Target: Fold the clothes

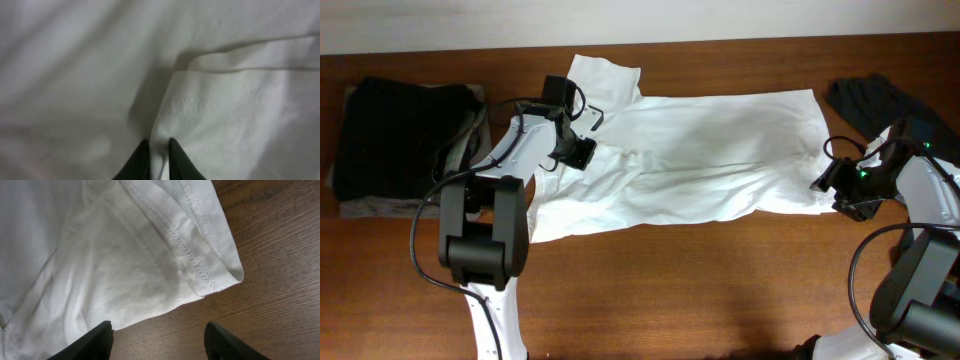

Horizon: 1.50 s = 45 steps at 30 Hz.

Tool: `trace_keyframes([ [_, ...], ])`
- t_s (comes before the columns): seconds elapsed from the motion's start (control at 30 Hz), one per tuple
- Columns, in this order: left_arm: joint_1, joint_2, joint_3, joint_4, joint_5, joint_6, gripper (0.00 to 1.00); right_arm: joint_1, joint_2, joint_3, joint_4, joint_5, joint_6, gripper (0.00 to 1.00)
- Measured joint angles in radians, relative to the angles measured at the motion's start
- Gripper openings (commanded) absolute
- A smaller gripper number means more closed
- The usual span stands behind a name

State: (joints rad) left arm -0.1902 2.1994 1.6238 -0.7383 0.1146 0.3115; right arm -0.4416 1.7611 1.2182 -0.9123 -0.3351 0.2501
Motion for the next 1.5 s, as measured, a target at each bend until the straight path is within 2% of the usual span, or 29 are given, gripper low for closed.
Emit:
trace_keyframes([
  [0.1, 0.0, 0.0, 0.103, -0.09, -0.01, 0.003, 0.07, 0.0, 0.0, 0.0, -0.003, 0.0, 0.0, 0.63],
  [0.2, 0.0, 0.0, 0.211, -0.103, -0.04, 0.003, 0.08, 0.0, 0.0, 0.0, -0.003, 0.0, 0.0, 0.63],
  [0.27, 0.0, 0.0, 0.211, -0.107, -0.072, 0.003, 0.34, 0.0, 0.0, 0.0, -0.003, 0.0, 0.0, 0.63],
  [0.3, 0.0, 0.0, 0.212, -0.139, -0.076, 0.007, 0.38, 0.0, 0.0, 0.0, -0.004, 0.0, 0.0, 0.63],
  [0.4, 0.0, 0.003, 0.18, -0.18, -0.051, 0.011, 0.38, 0.0, 0.0, 0.0, -0.003, 0.0, 0.0, 0.63],
  [0.43, 0.0, 0.014, 0.177, -0.181, -0.043, 0.011, 0.32, 0.0, 0.0, 0.0, -0.004, 0.0, -0.001, 0.63],
  [0.57, 0.0, 0.077, 0.164, -0.183, 0.0, 0.011, 0.31, 0.0, 0.0, 0.0, -0.004, 0.0, 0.0, 0.63],
  [0.6, 0.0, 0.077, 0.163, -0.182, 0.005, 0.011, 0.16, 0.0, 0.0, 0.0, -0.005, 0.0, 0.0, 0.63],
  [0.67, 0.0, 0.077, 0.163, -0.184, 0.009, 0.011, 0.02, 0.0, 0.0, 0.0, -0.005, 0.0, 0.0, 0.63],
  [0.8, 0.0, 0.077, 0.194, -0.273, 0.009, 0.011, 0.0, 0.0, 0.0, 0.0, -0.007, 0.0, 0.0, 0.63],
  [0.87, 0.0, 0.077, 0.299, -0.329, 0.001, 0.011, 0.0, 0.0, 0.0, 0.0, -0.007, 0.0, 0.0, 0.63],
  [1.0, 0.0, 0.077, 0.353, -0.333, -0.092, 0.011, 0.01, 0.0, 0.0, 0.0, -0.011, 0.0, 0.0, 0.63],
  [1.07, 0.0, 0.077, 0.353, -0.303, -0.145, 0.011, 0.2, 0.0, 0.0, 0.0, -0.012, 0.0, -0.001, 0.63],
  [1.1, 0.0, 0.077, 0.353, -0.298, -0.154, 0.011, 0.42, 0.0, 0.0, 0.0, -0.012, 0.0, 0.0, 0.63],
  [1.13, 0.0, 0.077, 0.353, -0.297, -0.174, 0.014, 0.54, 0.0, 0.0, 0.0, -0.013, 0.0, 0.0, 0.63],
  [1.17, 0.0, 0.077, 0.353, -0.314, -0.202, 0.016, 0.54, 0.0, 0.0, 0.0, -0.016, 0.0, 0.0, 0.63],
  [1.27, 0.018, 0.077, 0.372, -0.473, -0.275, -0.016, 0.51, 0.0, 0.0, 0.0, -0.026, 0.002, 0.0, 0.63],
  [1.3, 0.037, 0.077, 0.391, -0.565, -0.274, -0.035, 0.46, -0.005, 0.0, 0.0, -0.041, 0.005, 0.0, 0.63],
  [1.4, 0.165, 0.065, 0.418, -0.824, -0.165, -0.07, 0.36, -0.068, 0.001, 0.0, -0.106, 0.011, 0.0, 0.63],
  [1.47, 0.262, 0.048, 0.417, -0.925, -0.063, -0.076, 0.35, -0.146, 0.001, 0.001, -0.152, 0.016, 0.0, 0.63],
  [1.5, 0.323, 0.039, 0.402, -0.925, -0.002, -0.073, 0.35, -0.178, 0.001, 0.001, -0.158, 0.019, 0.0, 0.63],
])
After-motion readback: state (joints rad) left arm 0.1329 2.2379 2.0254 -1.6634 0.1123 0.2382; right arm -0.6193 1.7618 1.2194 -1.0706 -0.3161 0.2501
